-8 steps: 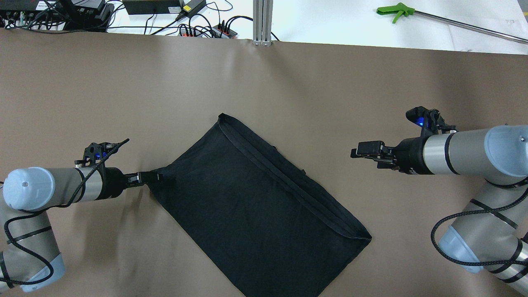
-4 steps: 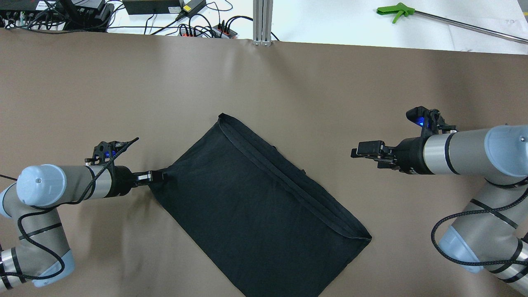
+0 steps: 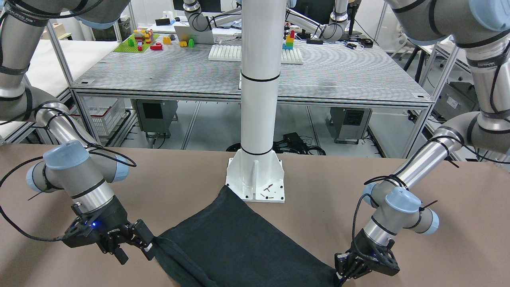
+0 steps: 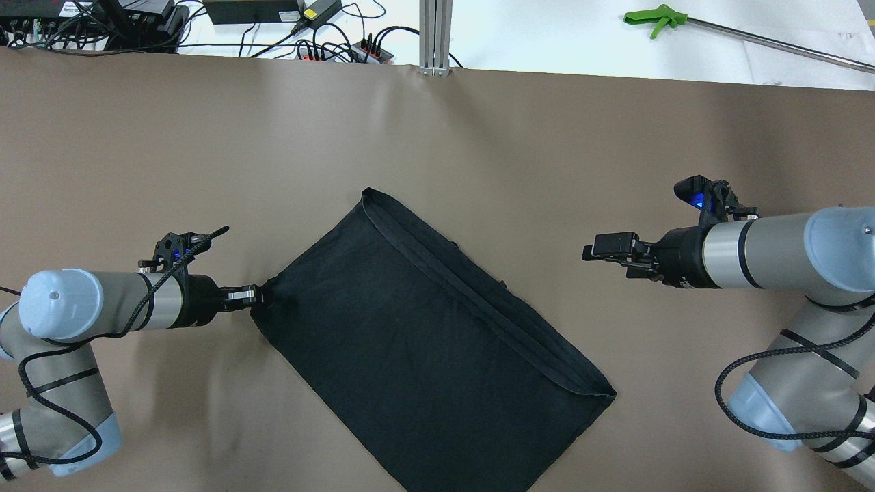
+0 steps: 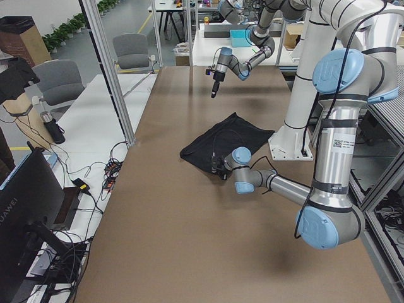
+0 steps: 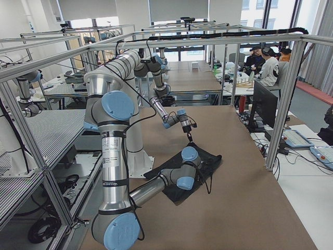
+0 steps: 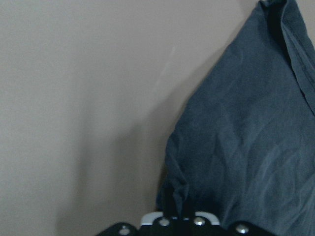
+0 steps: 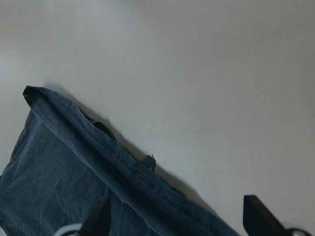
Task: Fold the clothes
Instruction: 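Hold the shirt corner with the left gripper while the right gripper waits, then drag the shirt corner with the left gripper away from the robot, straightening it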
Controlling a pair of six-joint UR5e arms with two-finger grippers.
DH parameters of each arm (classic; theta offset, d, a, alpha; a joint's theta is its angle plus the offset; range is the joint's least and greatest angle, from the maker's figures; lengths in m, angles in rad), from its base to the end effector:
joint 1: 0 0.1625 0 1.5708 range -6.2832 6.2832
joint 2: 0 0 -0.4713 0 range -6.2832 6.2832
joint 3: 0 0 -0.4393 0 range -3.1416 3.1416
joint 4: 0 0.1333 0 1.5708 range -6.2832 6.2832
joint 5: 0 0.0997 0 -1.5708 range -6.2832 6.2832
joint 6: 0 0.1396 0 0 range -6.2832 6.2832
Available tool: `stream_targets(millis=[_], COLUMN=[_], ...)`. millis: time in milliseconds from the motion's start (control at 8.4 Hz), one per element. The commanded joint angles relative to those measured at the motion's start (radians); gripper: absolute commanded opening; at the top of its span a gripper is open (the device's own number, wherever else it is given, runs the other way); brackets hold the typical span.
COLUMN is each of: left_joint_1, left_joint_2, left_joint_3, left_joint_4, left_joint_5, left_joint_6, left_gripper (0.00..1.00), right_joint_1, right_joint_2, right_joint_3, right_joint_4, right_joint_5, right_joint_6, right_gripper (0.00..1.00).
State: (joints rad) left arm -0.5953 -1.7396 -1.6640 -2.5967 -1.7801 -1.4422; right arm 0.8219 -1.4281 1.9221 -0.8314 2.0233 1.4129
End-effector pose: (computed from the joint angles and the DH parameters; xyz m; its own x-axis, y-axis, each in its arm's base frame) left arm 0.4900 -0.4578 0.4557 0.2784 -0.0370 -0.9598 0.3505 0.9343 0.0656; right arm -0.3592 -0.4925 0.3682 0.2820 0.0956 0.9546 -0.3377 0.9412 0.0054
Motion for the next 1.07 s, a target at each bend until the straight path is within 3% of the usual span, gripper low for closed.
stream_targets(millis=[0, 476, 952], left_joint_1=[-0.020, -0.103, -0.174], left_joint_2=[-0.046, -0.257, -0.524], left_joint_3=[-0.007, 0.021, 0.315], left_joint_4=[0.109, 0.344, 0.362], left_joint_5=[-0.002, -0.001, 0.018], left_joint_6=[0.002, 0.003, 0.109], left_gripper=[0.00, 0.00, 0.00], right_joint_1=[-0.001, -0.001, -0.001], right_joint_2=[-0.002, -0.006, -0.014], right_joint_3=[0.003, 0.006, 0.008], right_joint_4=[0.006, 0.012, 0.012], right_joint_5=[0.003, 0.009, 0.005], right_joint_6=[0.005, 0.012, 0.015], right_gripper=[0.95, 0.95, 0.95])
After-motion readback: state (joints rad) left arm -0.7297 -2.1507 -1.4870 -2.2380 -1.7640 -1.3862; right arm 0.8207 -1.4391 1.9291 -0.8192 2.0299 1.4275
